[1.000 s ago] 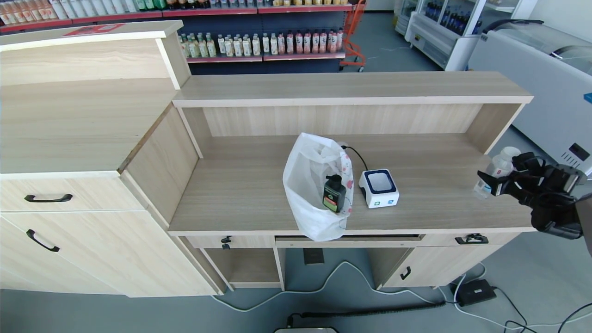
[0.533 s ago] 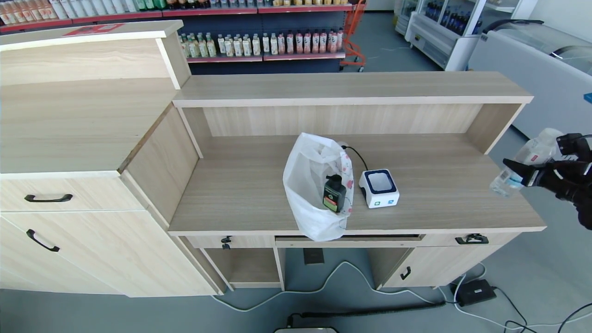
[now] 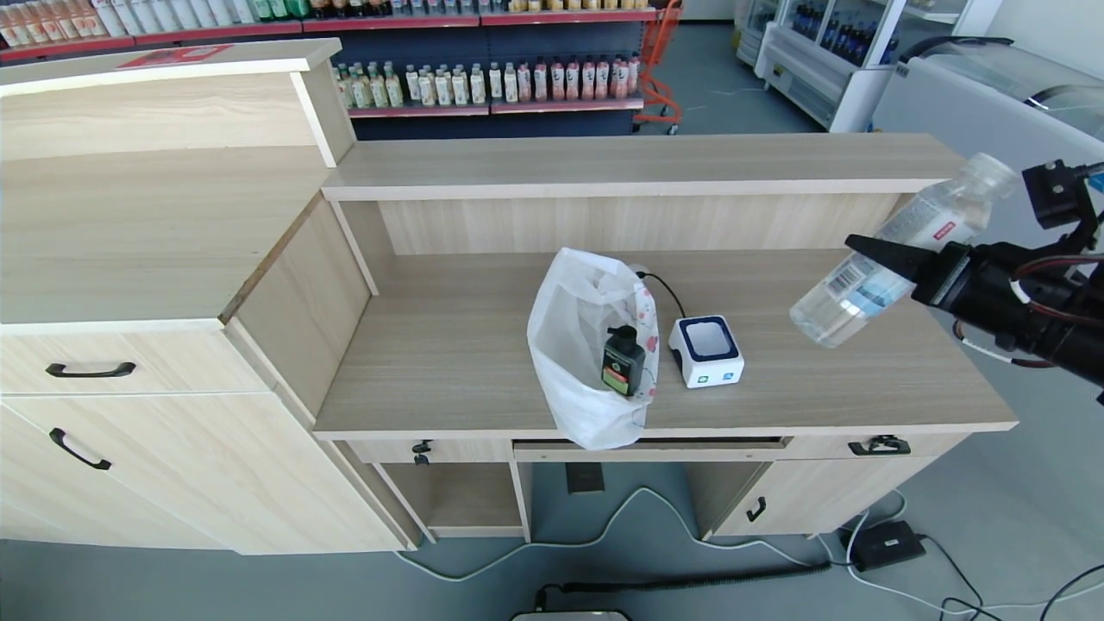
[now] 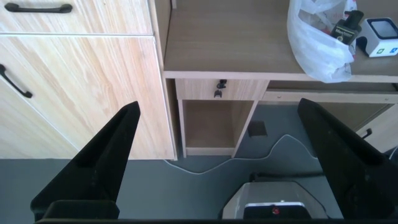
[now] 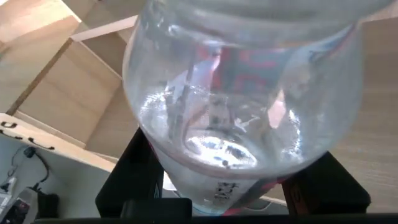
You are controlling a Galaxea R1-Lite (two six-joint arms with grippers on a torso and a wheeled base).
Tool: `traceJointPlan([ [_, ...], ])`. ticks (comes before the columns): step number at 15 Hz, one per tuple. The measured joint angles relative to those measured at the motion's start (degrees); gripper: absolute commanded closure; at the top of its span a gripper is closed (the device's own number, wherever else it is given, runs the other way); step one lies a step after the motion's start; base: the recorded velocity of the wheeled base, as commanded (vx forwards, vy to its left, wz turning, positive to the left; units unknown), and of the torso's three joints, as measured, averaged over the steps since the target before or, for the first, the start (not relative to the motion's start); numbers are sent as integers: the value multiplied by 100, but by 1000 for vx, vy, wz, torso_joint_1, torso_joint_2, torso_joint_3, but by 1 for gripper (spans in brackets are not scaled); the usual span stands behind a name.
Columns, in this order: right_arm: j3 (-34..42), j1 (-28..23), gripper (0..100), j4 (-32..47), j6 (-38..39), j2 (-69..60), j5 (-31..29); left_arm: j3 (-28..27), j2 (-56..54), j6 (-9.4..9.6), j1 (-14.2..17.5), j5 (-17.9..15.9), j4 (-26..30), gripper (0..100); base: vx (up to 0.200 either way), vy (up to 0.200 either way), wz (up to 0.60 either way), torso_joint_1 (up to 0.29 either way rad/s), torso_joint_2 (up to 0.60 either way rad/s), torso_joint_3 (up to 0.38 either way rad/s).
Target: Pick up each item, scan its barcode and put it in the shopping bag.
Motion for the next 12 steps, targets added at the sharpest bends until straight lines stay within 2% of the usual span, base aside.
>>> traceJointPlan([
  [1,44,484,100,-13,227,-155,-325,0,0,-2,0,0,2,0,0,0,0,0,0,0],
  [3,199,1156,100,-33,638,-405,-569,0,0,0,0,0,2,0,0,0,0,0,0,0],
  [7,606,1713,100,16,741,-852,-122,0,0,-2,-2,0,2,0,0,0,0,0,0,0],
  [8,610,1749,100,7,772,-920,191,0,0,-2,-2,0,2,0,0,0,0,0,0,0],
  [12,546,1790,100,2,1022,-1165,2450,0,0,-2,-2,0,2,0,0,0,0,0,0,0],
])
